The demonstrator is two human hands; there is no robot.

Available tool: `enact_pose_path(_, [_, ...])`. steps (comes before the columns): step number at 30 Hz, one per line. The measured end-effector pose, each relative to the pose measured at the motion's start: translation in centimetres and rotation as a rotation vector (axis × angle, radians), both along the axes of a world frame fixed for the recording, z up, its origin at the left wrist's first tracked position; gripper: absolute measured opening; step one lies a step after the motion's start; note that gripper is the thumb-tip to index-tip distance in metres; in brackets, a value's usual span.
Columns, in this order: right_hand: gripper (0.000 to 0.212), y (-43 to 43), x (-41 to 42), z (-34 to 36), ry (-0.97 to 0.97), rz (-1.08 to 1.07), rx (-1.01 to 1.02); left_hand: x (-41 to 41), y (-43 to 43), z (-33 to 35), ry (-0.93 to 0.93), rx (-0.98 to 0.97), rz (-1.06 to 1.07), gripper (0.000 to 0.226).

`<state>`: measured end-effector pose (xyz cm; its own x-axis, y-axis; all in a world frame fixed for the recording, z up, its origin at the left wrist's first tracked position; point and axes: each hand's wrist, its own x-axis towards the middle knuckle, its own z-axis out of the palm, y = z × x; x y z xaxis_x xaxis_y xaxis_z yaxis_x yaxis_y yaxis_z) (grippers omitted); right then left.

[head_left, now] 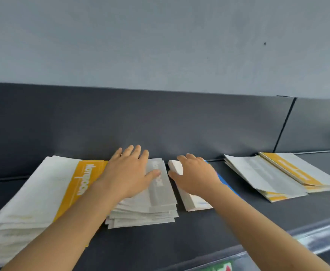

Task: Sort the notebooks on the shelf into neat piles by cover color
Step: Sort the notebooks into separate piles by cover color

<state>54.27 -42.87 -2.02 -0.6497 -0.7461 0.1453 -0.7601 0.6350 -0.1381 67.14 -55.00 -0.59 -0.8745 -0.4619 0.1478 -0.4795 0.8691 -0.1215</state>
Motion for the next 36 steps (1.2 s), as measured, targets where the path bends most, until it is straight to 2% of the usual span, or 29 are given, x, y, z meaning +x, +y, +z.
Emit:
enact_pose_path(5, [0.053,8.4,-11.4,-0.8,0.017,-0.115,-0.018,-11.7,9.0,-1.3,0.054,0.106,-0.129,0.076])
enact_pose_path(8, [0.048,12.8,-18.0,-1.7,0.003,-0.137,-0.015,-18.5,13.7,-2.8,0.077,0.378,-0.075,0.062])
enact_pose_path(11, [0.041,15.8,-22.8,-3.2,-0.056,-0.087,0.096,-23.6,17.0,-3.6,0.148,0.682,0.014,0.055])
enact_pose_path(15, [0.035,17.3,-25.5,-5.0,-0.125,0.059,0.135,-27.5,18.1,-4.3,0.36,0.901,0.135,0.025])
enact_pose_path(18, [0.039,17.5,-25.9,-4.8,-0.188,0.099,0.065,-28.3,17.9,-4.6,0.51,1.085,0.184,0.031])
enact_pose_path(21, [0.044,17.4,-25.6,-3.9,-0.251,0.122,-0.09,-27.9,17.5,-3.7,0.61,1.165,0.176,0.028])
enact_pose_path(25, [0.048,16.2,-24.1,-2.3,-0.258,0.122,-0.285,-25.4,16.1,-2.2,0.616,1.091,0.131,0.033])
enact_pose_path(30, [0.037,11.4,-19.6,-1.1,-0.263,0.253,-0.37,-19.3,12.2,-0.4,0.642,0.806,0.208,0.011])
enact_pose_path(32, [0.038,9.0,-16.6,-0.9,-0.248,0.336,-0.356,-15.9,10.3,0.1,0.551,0.664,0.241,0.027])
enact_pose_path(34, [0.042,6.2,-13.4,-1.0,-0.251,0.408,-0.329,-12.4,8.2,0.2,0.486,0.565,0.292,0.063])
enact_pose_path(36, [0.042,3.1,-10.0,-1.4,-0.252,0.431,-0.315,-9.1,6.1,0.0,0.434,0.504,0.321,0.075])
